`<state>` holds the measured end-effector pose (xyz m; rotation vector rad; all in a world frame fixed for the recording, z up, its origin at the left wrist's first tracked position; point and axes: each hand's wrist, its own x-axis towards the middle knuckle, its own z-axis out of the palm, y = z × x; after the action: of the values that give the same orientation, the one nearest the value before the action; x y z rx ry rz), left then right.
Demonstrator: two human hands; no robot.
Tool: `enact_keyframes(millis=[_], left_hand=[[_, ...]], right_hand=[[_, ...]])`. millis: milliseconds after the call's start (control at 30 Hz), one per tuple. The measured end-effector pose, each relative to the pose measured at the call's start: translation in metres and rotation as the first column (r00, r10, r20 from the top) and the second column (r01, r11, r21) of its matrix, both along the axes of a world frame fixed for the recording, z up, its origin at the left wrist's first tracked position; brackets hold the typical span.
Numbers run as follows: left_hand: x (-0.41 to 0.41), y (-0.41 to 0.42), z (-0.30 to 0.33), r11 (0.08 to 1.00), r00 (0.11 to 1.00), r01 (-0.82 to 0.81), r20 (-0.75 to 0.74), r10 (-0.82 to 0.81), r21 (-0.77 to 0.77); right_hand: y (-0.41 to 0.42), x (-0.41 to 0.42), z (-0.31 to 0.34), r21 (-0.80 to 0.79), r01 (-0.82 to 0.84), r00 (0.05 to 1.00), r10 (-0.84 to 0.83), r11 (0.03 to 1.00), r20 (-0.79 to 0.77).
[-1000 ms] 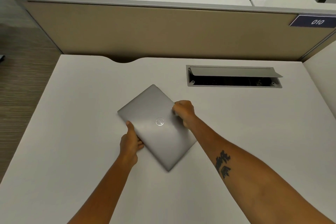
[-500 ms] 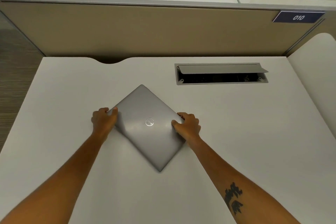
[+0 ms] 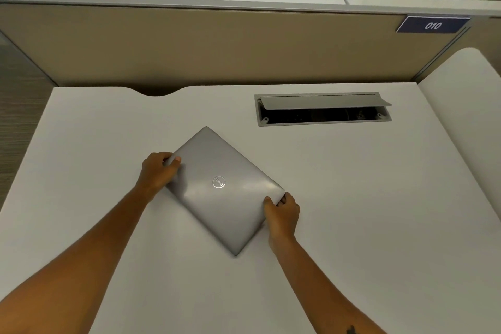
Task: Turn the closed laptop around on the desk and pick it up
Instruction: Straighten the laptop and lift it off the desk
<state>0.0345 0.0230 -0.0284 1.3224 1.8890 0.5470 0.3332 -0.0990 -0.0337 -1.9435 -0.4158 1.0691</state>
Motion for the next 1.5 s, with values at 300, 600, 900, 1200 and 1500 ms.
enact_keyframes(millis=[300, 600, 900, 1200, 1500], left_hand=[[0.007, -0.034, 0.011, 0.996, 0.988, -0.089, 0.129, 0.088, 0.001], [0.021, -0.076, 0.011, 0.984, 0.960, -0.176, 0.216, 0.176, -0.019], [0.036, -0.113, 0.010, 0.974, 0.943, -0.203, 0.249, 0.222, -0.099], [0.045, -0.121, 0.020, 0.977, 0.955, -0.198, 0.211, 0.210, -0.075], [0.049, -0.077, 0.022, 0.984, 0.947, -0.168, 0.269, 0.176, -0.052]], right_hand=[[0.015, 0.014, -0.001, 0.077, -0.020, 0.998, 0.024, 0.997, -0.052], [0.050, 0.033, 0.008, 0.096, -0.063, 0.996, 0.068, 0.993, -0.052], [0.083, 0.051, 0.008, 0.086, -0.234, 0.972, 0.231, 0.968, 0.040], [0.081, 0.062, 0.005, 0.072, -0.330, 0.939, 0.320, 0.941, 0.130], [0.032, 0.060, 0.005, 0.027, -0.302, 0.942, 0.295, 0.953, 0.158]])
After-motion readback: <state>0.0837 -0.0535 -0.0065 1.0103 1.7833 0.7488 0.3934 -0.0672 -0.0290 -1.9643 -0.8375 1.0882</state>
